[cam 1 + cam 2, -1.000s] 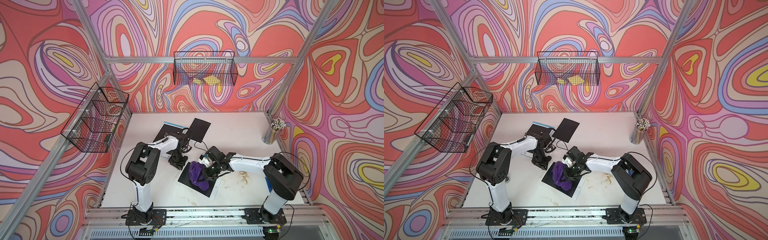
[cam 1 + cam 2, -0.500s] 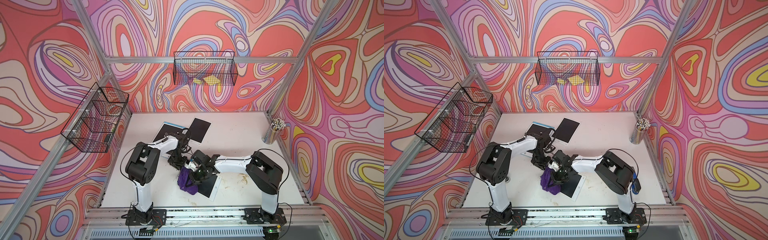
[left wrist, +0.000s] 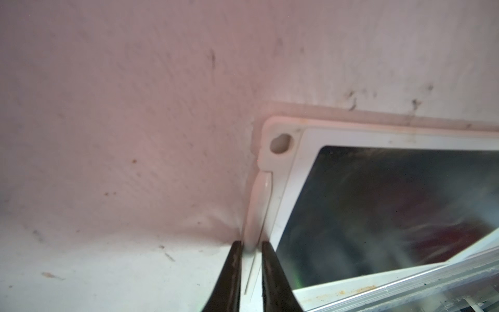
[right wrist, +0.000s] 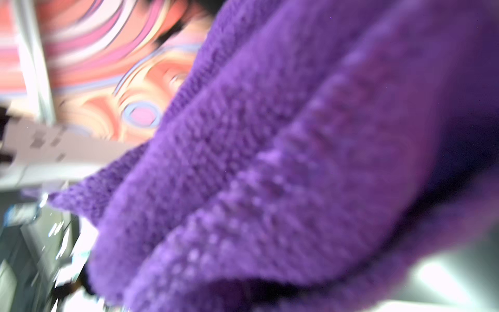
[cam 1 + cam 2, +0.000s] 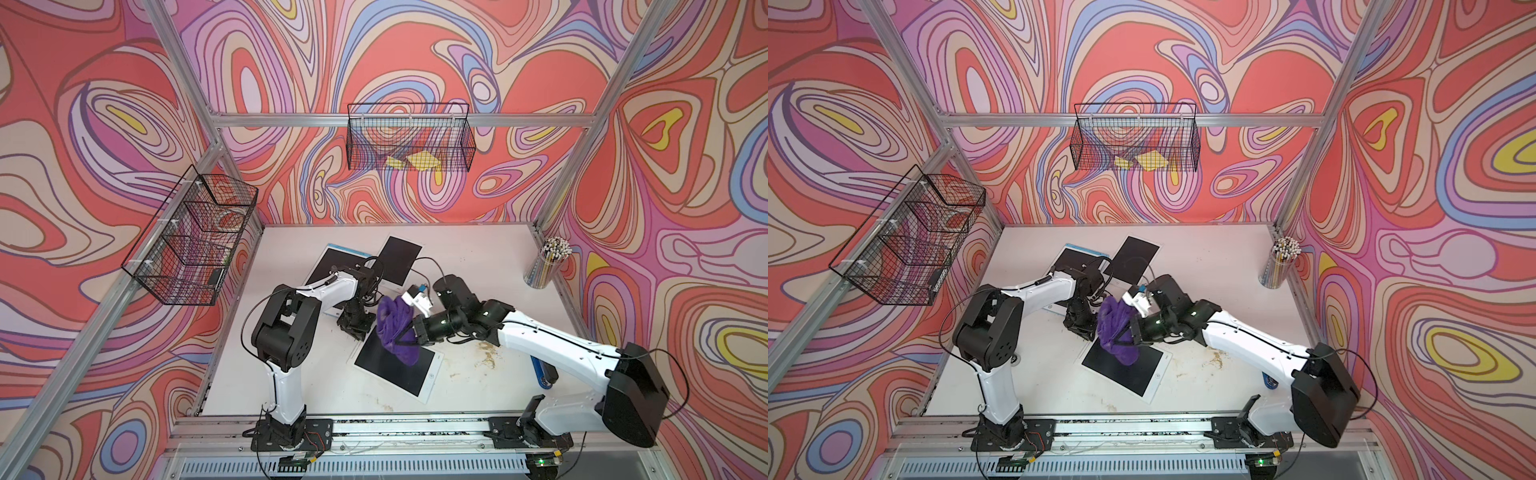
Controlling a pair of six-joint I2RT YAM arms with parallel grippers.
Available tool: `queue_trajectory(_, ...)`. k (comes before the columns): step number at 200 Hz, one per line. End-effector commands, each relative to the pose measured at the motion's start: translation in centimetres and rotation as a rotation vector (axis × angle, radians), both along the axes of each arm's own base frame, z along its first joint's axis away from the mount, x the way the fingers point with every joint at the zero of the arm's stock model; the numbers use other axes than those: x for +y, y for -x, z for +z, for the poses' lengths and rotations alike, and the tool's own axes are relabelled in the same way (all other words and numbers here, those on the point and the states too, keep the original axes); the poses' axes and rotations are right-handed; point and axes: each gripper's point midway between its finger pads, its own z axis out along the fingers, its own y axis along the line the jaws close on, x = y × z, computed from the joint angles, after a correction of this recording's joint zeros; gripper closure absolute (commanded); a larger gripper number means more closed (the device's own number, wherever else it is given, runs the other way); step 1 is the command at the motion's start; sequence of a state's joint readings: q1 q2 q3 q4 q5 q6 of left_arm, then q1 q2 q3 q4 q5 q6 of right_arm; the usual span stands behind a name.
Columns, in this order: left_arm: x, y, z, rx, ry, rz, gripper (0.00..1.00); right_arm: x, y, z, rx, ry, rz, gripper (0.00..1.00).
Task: Wipe the drawing tablet
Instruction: Wipe the dirt from the drawing tablet.
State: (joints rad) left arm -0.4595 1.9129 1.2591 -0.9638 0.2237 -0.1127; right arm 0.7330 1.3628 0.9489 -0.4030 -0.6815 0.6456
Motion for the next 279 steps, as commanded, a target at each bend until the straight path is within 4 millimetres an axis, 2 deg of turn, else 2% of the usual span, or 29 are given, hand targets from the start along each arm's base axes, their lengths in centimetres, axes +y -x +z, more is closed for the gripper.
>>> queue_trajectory(1, -0.3, -0.4, -0.1, -0.010, 0.000, -0.009, 0.82, -5.0, 0.7, -6.7, 0.086, 0.246, -0.050, 1.00)
queue_trajectory(16, -0.3, -0.4, -0.2, -0.009, 0.001, -0.008, 0.82, -5.8, 0.5, -8.1, 0.084, 0.298, -0.067, 1.00)
queue_trajectory(59, -0.3, -0.3, -0.2, -0.006, -0.002, -0.008, 0.82, -5.7, 0.0, -11.3, 0.113, 0.338, -0.073, 1.00)
queue_trajectory(90, -0.3, -0.3, -0.2, -0.005, -0.003, -0.008, 0.82, -4.9, 1.3, -13.1, 0.137, 0.359, -0.029, 1.00)
queue_trajectory(145, -0.3, -0.4, -0.3, -0.004, -0.003, -0.006, 0.83, 0.7, 6.0, -16.0, 0.108, 0.447, 0.145, 1.00)
queue_trajectory(167, -0.3, -0.4, -0.3, -0.004, -0.003, -0.007, 0.83, 3.3, 8.8, -15.7, 0.099, 0.433, 0.231, 1.00)
queue_trajectory(170, -0.3, -0.4, -0.3, -0.005, -0.002, -0.008, 0.82, 3.5, 9.3, -16.3, 0.114, 0.444, 0.247, 1.00)
queue_trajectory(178, -0.3, -0.4, -0.3, -0.005, -0.003, -0.006, 0.82, 4.5, 10.6, -16.2, 0.128, 0.422, 0.286, 1.00)
queue_trajectory(192, -0.3, -0.4, -0.2, -0.006, -0.002, -0.008, 0.83, 5.3, 11.5, -15.8, 0.143, 0.387, 0.298, 1.00)
queue_trajectory(207, -0.3, -0.4, -0.2, -0.006, -0.002, -0.006, 0.83, 4.6, 10.9, -15.7, 0.134, 0.398, 0.261, 1.00)
queue_trajectory(215, -0.3, -0.4, -0.2, -0.007, -0.002, -0.007, 0.82, 3.7, 10.2, -16.3, 0.137, 0.431, 0.229, 1.00)
queue_trajectory(221, -0.3, -0.4, -0.2, -0.006, -0.002, -0.007, 0.82, 3.4, 9.6, -15.5, 0.131, 0.412, 0.204, 1.00)
queue_trajectory(238, -0.3, -0.4, -0.2, -0.007, 0.000, -0.006, 0.82, 1.0, 8.0, -16.0, 0.157, 0.429, 0.121, 1.00)
queue_trajectory(258, -0.3, -0.4, -0.2, -0.007, 0.000, -0.008, 0.82, -3.1, 6.9, -17.1, 0.184, 0.505, 0.029, 1.00)
queue_trajectory(279, -0.3, -0.4, -0.1, -0.008, 0.000, -0.008, 0.83, -8.5, 5.8, -18.0, 0.213, 0.599, -0.099, 1.00)
